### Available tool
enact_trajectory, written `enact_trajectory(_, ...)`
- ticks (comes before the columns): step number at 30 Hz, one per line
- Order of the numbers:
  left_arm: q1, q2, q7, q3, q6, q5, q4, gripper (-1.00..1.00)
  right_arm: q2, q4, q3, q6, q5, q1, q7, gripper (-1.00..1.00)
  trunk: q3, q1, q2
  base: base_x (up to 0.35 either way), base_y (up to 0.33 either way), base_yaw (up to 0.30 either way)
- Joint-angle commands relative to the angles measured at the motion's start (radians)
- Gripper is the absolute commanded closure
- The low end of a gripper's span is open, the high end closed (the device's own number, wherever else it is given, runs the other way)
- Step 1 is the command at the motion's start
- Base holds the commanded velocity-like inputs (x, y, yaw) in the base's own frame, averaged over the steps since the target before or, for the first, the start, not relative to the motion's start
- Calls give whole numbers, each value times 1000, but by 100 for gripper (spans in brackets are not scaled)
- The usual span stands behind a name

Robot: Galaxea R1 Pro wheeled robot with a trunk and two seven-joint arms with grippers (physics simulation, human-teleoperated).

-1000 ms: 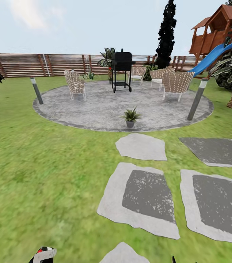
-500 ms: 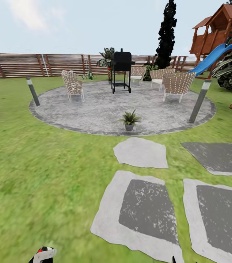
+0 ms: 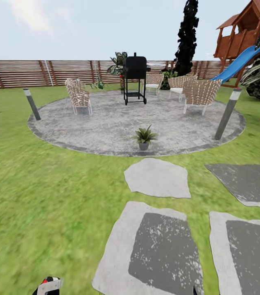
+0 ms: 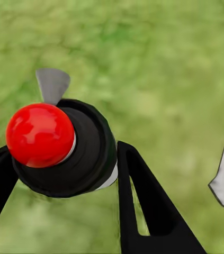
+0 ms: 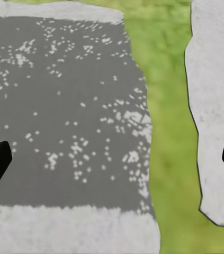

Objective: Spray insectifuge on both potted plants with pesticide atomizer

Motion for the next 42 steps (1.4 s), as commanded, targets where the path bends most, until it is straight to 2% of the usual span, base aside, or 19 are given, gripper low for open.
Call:
enact_trajectory(1, 0, 1, 1, 0, -3, 3, 0, 100, 0, 2, -3, -3, 3, -1, 0, -100, -1, 0, 0, 337, -86, 0)
enact_trajectory(10, 15, 9, 1, 2, -4, 3, 7, 100, 5, 46, -5, -7, -2, -1, -4, -100, -1, 0, 0, 337, -86, 0)
enact_trajectory(22, 24, 7, -16, -12, -29, -7, -2, 100, -1, 51, -4, -10, 1, 0, 0, -100, -1, 0, 0, 337, -87, 0)
enact_trajectory(42, 24, 8, -3, -9, -29, -8, 4, 100, -1, 52, -5, -9, -1, -1, -3, -100, -1, 0, 0, 303, -133, 0)
